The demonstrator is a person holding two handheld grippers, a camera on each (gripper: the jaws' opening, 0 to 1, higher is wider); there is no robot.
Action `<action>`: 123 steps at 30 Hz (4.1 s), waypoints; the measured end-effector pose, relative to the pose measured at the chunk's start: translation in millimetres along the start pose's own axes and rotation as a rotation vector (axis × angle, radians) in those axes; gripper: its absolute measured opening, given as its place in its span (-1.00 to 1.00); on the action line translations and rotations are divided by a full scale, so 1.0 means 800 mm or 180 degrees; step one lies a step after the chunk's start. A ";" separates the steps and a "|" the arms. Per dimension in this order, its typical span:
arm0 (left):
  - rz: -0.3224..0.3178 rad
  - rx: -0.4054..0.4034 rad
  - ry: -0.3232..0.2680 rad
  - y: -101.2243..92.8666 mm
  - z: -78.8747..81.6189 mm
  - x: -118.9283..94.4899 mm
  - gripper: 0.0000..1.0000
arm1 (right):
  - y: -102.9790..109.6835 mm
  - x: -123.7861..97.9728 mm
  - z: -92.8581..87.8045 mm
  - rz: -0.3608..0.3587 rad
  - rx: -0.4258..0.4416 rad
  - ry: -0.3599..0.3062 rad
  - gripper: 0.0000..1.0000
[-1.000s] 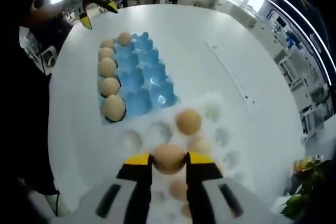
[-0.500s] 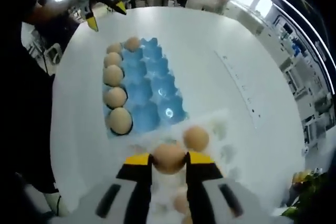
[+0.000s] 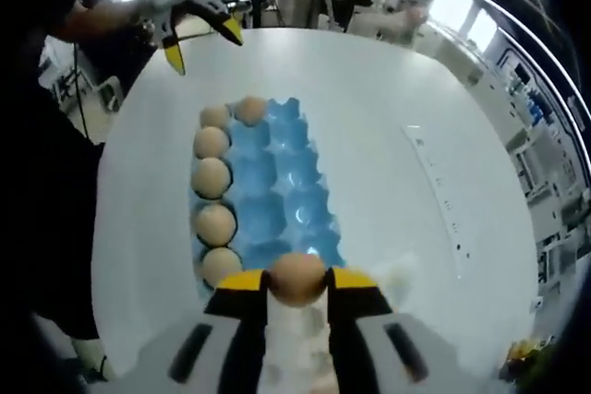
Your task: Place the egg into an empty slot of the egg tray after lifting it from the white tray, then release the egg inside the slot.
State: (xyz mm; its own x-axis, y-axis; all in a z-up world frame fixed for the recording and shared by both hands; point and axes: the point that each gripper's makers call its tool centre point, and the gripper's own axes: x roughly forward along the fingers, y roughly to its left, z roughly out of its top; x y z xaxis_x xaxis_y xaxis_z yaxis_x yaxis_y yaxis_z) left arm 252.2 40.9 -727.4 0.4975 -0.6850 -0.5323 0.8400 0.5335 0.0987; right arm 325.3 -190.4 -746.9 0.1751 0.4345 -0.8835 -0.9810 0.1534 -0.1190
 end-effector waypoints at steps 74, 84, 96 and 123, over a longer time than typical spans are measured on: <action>0.0057 -0.0104 -0.0017 0.004 -0.011 -0.007 0.23 | 0.067 0.127 0.144 0.0701 -0.0509 -0.0170 -0.51; 0.0037 -0.0067 -0.0015 0.004 -0.006 -0.006 0.22 | 0.067 0.128 0.140 0.0802 -0.0403 -0.0235 -0.47; 0.0076 -0.0051 0.0002 0.009 -0.004 -0.010 0.20 | 0.048 0.100 0.138 0.0634 -0.0090 -0.0585 -0.46; 0.0036 -0.0036 -0.0015 0.004 0.005 -0.001 0.17 | 0.018 0.038 0.006 0.0323 0.0232 -0.0253 -0.53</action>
State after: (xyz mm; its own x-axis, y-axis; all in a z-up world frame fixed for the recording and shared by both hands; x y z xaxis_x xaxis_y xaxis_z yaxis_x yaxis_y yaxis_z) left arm 255.1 41.6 -723.4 0.5080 -0.6811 -0.5273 0.8319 0.5468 0.0952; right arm 317.1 -171.0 -773.6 0.0844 0.5195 -0.8503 -0.9858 0.1679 0.0047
